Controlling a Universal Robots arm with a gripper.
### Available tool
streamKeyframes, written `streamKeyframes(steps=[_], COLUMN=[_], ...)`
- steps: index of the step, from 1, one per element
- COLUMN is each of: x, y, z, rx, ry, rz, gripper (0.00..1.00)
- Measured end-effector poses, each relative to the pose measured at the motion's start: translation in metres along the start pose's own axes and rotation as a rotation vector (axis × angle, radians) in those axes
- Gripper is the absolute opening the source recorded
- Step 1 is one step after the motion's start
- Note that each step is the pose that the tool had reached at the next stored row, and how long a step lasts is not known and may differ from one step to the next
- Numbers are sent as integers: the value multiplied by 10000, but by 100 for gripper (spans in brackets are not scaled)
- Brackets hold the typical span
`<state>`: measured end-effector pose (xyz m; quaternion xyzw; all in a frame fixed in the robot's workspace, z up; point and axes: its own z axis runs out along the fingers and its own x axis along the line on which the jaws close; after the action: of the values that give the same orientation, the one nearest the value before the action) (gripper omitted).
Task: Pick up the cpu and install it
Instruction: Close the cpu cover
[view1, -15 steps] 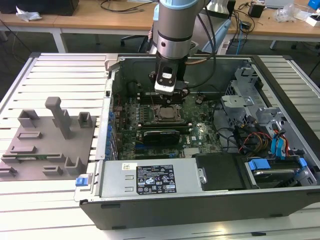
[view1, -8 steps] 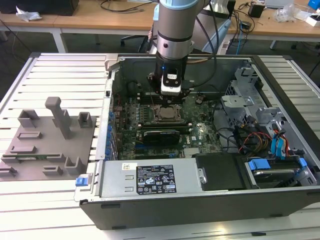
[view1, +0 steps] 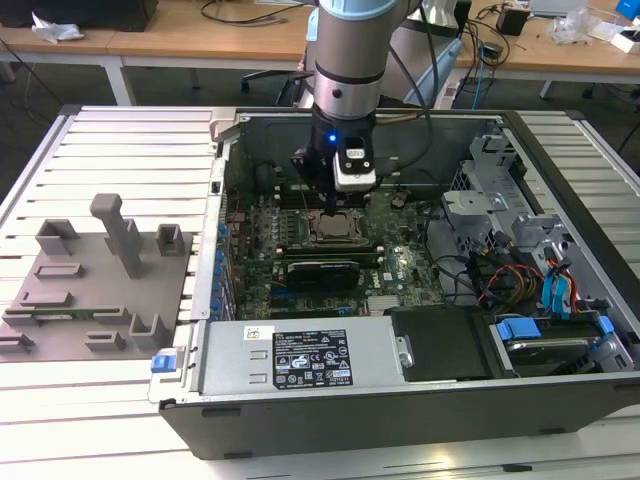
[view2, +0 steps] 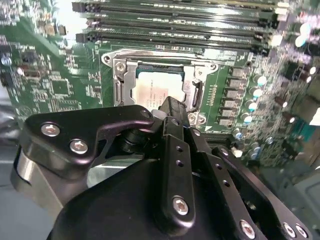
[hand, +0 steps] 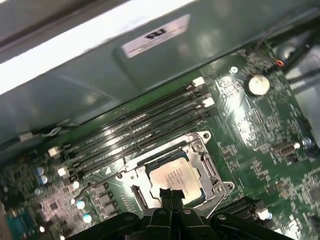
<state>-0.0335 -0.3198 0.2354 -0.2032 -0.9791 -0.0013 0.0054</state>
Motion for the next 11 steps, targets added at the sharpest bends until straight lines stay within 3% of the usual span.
streamKeyframes(steps=[5,11], x=[0,0], y=[0,0], z=[2,2], rx=[16,16], ry=[0,0], rz=[-1332,-1443], gripper=[11,11])
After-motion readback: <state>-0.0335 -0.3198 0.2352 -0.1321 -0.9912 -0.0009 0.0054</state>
